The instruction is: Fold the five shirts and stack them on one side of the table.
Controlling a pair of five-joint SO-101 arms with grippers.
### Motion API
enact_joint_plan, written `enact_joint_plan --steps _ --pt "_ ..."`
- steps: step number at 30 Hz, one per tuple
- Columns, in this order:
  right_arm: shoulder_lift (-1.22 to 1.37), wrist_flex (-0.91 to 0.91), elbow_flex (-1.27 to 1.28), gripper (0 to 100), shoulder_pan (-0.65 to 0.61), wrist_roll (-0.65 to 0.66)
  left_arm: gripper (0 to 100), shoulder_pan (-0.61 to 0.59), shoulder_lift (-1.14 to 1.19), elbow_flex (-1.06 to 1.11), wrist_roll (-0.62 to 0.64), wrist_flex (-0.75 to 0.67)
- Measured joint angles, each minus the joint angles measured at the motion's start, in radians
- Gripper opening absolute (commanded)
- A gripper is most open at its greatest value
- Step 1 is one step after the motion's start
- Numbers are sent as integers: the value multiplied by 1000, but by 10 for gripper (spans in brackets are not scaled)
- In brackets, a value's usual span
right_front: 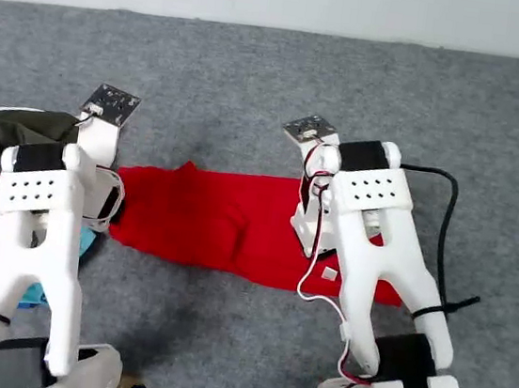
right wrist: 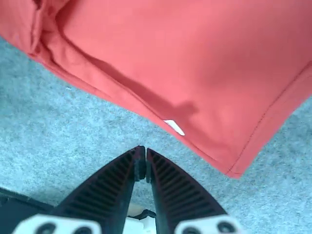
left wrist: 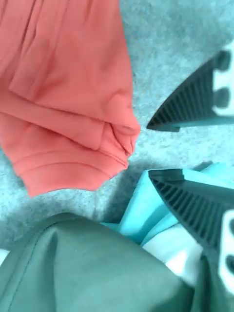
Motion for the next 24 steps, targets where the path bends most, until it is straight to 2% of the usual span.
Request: enact_joint_plan --steps 3,7,9,14,24 --pt "0 -61 29 24 55 -3 133 0 -3 0 0 34" --pt "0 -178 117 199 127 -35 86 -66 -3 0 3 58" --pt "0 -227 163 244 141 -48 82 -115 -3 0 3 66" --pt "46 -345 198 247 206 -95 82 -212 -3 0 3 91" --pt "350 -414 75 246 298 -104 80 -224 -3 0 3 138"
